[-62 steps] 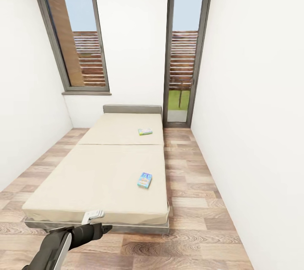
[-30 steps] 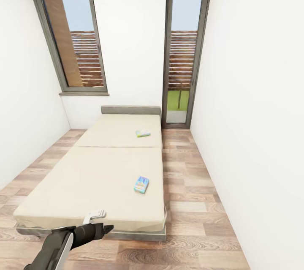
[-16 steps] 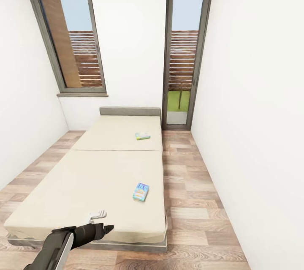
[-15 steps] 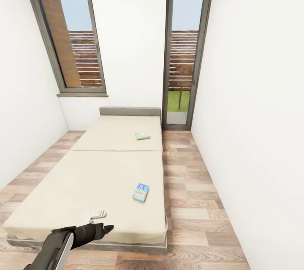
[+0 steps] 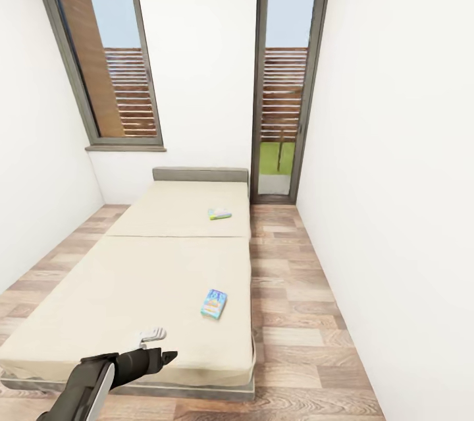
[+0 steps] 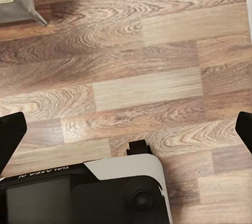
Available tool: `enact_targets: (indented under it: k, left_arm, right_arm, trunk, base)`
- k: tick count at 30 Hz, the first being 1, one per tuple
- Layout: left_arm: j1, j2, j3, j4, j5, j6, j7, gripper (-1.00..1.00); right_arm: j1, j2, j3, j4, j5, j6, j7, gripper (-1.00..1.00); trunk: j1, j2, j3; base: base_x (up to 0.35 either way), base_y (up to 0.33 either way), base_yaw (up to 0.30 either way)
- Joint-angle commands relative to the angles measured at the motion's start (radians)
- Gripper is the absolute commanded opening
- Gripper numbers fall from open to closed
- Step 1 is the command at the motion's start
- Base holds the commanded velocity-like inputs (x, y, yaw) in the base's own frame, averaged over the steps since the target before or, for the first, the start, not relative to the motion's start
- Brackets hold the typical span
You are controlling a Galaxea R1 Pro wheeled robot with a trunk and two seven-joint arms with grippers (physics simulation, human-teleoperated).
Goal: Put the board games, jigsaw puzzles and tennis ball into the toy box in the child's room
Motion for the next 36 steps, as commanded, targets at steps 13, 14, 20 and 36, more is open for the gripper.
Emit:
enact_targets:
  k: [13,14,20,36]
  left_arm:
    - [-0.001,0.000,0.001,-0.001,0.000,0.006,-0.003,1.00]
    - [-0.001,0.000,0.001,-0.001,0.000,0.006,-0.004,1.00]
    - [-0.001,0.000,0.001,-0.001,-0.001,0.006,-0.002,1.00]
    - [-0.001,0.000,0.001,-0.001,-0.001,0.006,-0.003,1.00]
  right_arm:
    - [0.000,0.001,-0.002,0.000,-0.009,0.006,-0.003,1.00]
    - [0.000,0.001,-0.002,0.000,-0.009,0.006,-0.003,1.00]
    - [0.000,0.001,-0.002,0.000,-0.009,0.006,-0.003,1.00]
    - [0.000,0.001,-0.002,0.000,-0.009,0.006,-0.003,1.00]
  trunk:
    - [0.001,-0.002,-0.002]
    - [0.001,-0.002,-0.002]
    - [0.001,-0.002,-0.002]
    - [0.001,-0.002,-0.002]
  base:
    - [0.156,-0.010,0.000]
    - [0.238,-0.090,0.000]
    - [0.240,-0.147,0.000]
    - [0.238,-0.135,0.000]
